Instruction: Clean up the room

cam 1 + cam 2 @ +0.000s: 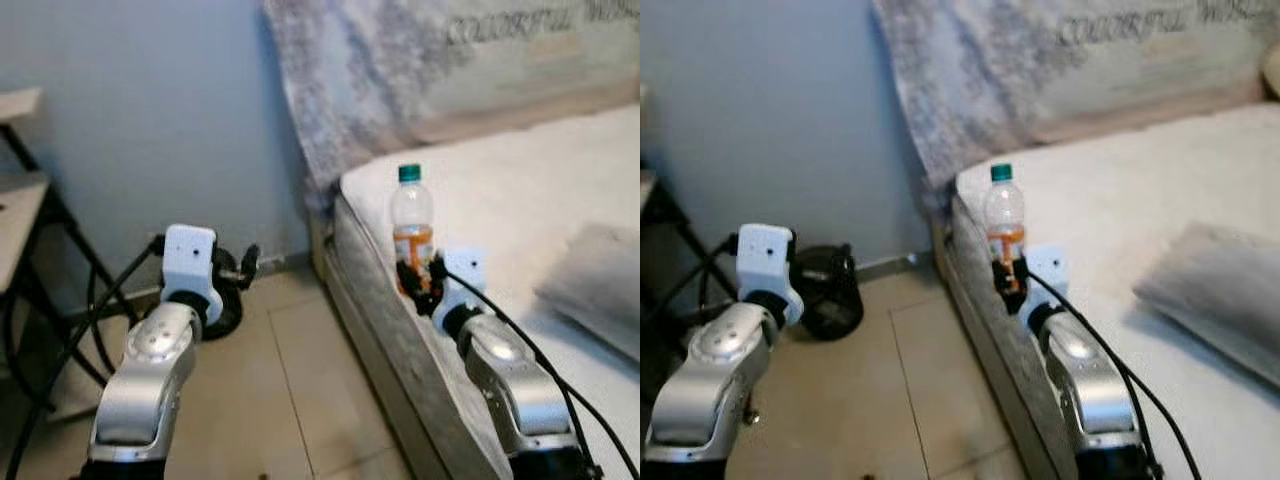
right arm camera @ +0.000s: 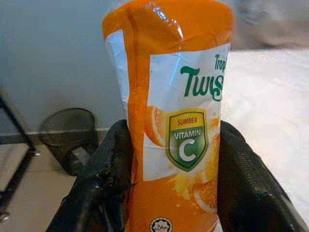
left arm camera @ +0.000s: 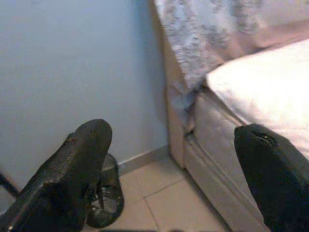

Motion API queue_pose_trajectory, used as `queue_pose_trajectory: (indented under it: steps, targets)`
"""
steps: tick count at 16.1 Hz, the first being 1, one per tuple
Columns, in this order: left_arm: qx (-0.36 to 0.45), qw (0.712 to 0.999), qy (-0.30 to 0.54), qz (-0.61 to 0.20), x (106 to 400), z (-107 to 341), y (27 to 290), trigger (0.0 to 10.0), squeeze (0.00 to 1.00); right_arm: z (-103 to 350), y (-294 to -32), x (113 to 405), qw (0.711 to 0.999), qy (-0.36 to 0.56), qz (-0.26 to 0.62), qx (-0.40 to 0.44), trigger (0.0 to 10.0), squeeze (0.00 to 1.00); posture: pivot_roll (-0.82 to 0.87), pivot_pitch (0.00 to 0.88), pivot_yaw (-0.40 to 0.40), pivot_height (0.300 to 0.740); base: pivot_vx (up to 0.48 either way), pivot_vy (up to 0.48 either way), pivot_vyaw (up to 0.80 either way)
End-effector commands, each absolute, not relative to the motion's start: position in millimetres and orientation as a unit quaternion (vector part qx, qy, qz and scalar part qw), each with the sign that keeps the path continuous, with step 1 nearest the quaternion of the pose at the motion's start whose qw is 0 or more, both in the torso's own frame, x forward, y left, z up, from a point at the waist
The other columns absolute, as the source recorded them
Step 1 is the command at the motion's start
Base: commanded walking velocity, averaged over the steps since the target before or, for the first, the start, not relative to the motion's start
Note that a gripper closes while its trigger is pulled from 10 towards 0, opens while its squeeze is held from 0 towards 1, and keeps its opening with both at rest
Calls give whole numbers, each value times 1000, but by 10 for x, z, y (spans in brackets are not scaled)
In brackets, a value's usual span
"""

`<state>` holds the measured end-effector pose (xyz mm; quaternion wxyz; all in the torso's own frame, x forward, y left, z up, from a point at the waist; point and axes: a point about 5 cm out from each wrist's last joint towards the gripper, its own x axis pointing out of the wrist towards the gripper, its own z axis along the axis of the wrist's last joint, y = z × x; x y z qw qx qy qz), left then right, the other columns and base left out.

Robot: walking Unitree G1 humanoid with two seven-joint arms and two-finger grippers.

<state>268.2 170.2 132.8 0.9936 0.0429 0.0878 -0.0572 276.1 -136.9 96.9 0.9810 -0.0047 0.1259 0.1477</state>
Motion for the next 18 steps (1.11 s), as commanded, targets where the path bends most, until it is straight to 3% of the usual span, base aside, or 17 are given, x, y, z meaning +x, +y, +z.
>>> queue_pose_trajectory:
  steps: [1, 14, 18]
  targets:
    - [44, 994, 94, -45, 2680, 1321, 1779, 10000, 0, 1029, -1237, 2773, 978, 112, 176, -7, 10000, 0, 11, 0, 47, 740, 322, 0, 456]
    - [29, 993, 103, -56, 2652, 1317, 1778, 10000, 0, 998, -1193, 2741, 976, 116, 186, -6, 10000, 0, 15, 0, 52, 740, 344, 0, 632]
    - [33, 992, 103, -65, 2639, 1295, 1747, 10000, 0, 984, -1255, 2756, 979, 120, 164, 7, 10000, 0, 9, 0, 46, 740, 345, 0, 0]
